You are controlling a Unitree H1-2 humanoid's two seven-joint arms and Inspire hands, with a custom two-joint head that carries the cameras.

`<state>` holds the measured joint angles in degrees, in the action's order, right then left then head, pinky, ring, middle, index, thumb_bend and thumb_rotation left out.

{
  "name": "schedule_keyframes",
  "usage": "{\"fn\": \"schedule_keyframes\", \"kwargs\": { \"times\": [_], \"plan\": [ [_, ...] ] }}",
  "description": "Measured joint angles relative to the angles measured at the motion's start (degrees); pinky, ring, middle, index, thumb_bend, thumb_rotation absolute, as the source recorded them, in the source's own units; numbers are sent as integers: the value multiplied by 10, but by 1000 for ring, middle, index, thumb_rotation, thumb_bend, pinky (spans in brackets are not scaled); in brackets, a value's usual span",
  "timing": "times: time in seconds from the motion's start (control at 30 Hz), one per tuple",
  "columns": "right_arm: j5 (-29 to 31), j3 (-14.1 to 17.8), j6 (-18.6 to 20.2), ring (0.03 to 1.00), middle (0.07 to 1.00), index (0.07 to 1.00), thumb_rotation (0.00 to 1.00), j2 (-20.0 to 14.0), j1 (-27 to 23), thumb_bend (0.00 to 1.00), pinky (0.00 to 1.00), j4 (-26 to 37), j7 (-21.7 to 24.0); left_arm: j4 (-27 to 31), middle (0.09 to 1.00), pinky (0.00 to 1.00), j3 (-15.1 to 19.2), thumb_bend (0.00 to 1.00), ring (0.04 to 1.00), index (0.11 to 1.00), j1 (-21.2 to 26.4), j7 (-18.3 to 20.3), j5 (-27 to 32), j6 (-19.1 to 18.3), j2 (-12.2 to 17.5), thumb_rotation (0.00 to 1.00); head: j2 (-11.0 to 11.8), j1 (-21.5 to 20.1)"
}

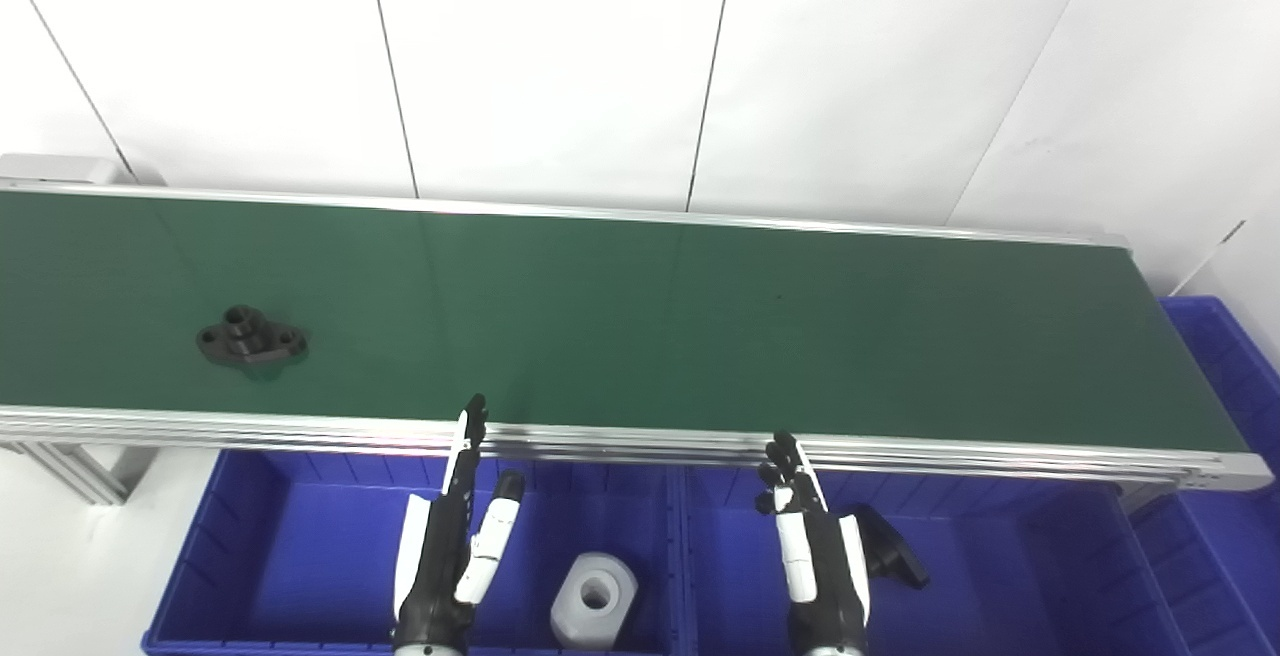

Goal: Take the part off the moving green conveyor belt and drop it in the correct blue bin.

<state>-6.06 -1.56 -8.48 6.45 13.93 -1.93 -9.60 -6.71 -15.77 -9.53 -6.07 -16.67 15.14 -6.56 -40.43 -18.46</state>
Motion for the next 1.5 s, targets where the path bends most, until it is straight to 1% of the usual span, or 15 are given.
{"fn": "schedule_keyframes", "kwargs": {
  "times": [0.23, 0.4, 0.5, 0.63, 0.73, 0.77, 0.83, 0.93, 1.03, 1.07, 1.13, 1.17, 1.27, 1.3, 1.5],
  "plan": [
    [-1, 4, -9, 946, 955, 960, 1000, -2, -13, 861, 933, -18, -5, 0, 1000, 1000, -5, 497, 1000, 1000, -19, 4, 0, 0, 10, 965, 3, 7],
    [0, 6, -9, 947, 956, 962, 1000, -5, -22, 878, 940, -26, -5, 0, 1000, 1000, -7, 497, 1000, 1000, -20, 5, 0, -2, 11, 970, 3, 11],
    [0, 9, -9, 954, 960, 967, 1000, -6, -28, 871, 946, -32, -6, -1, 1000, 1000, -7, 500, 1000, 1000, -19, 8, 2, -8, 12, 952, 4, 12],
    [0, 9, -9, 956, 965, 970, 1000, -7, -28, 867, 952, -34, -7, -2, 1000, 1000, -5, 512, 1000, 1000, -19, 16, 18, -26, 11, 937, 5, 13],
    [-1, 9, -9, 950, 963, 968, 1000, -6, -27, 855, 949, -31, -10, -3, 1000, 1000, -4, 508, 1000, 1000, -19, 21, 27, -30, 11, 927, 5, 13],
    [-1, 9, -8, 936, 957, 959, 1000, -6, -26, 839, 915, -28, -11, -3, 1000, 1000, -4, 494, 1000, 1000, -18, 22, 26, -31, 11, 935, 6, 13],
    [0, 10, -7, 928, 953, 956, 1000, -1, -18, 829, 901, -14, -12, -3, 1000, 1000, -4, 489, 1000, 1000, -17, 22, 26, -31, 10, 938, 6, 11],
    [2, 11, -6, 939, 943, 943, 1000, 11, -3, 815, 955, 10, -16, -6, 1000, 1000, -3, 505, 1000, 1000, -14, 21, 26, -31, 9, 941, 5, 9],
    [7, 14, 0, 939, 939, 938, 1000, 19, 10, 809, 984, 30, -21, -8, 1000, 1000, -1, 502, 1000, 1000, -10, 21, 26, -31, 8, 942, 0, 4],
    [11, 17, 7, 938, 941, 941, 1000, 21, 13, 812, 989, 35, -21, -8, 1000, 1000, 0, 502, 1000, 1000, -9, 20, 26, -31, 8, 941, -5, -1],
    [21, 23, 26, 934, 940, 943, 1000, 27, 18, 819, 987, 49, -23, -8, 1000, 1000, 2, 486, 1000, 1000, -6, 20, 26, -31, 6, 939, -5, -1],
    [22, 24, 31, 935, 941, 943, 1000, 28, 19, 821, 987, 53, -24, -8, 1000, 1000, 2, 477, 1000, 1000, -5, 20, 27, -31, 6, 938, -24, -8],
    [24, 24, 42, 937, 944, 944, 1000, 28, 18, 814, 986, 65, -24, -8, 1000, 1000, 4, 476, 1000, 1000, 1, 22, 37, -38, 3, 941, -28, -10],
    [24, 24, 42, 940, 944, 945, 1000, 28, 18, 807, 979, 67, -23, -8, 1000, 1000, 5, 485, 1000, 1000, 3, 22, 38, -41, 1, 947, -33, -11],
    [25, 22, 46, 932, 933, 939, 1000, 28, 16, 810, 949, 67, -22, -8, 1000, 1000, 6, 506, 1000, 1000, 10, 21, 37, -41, -3, 959, -31, -9]
  ]
}}
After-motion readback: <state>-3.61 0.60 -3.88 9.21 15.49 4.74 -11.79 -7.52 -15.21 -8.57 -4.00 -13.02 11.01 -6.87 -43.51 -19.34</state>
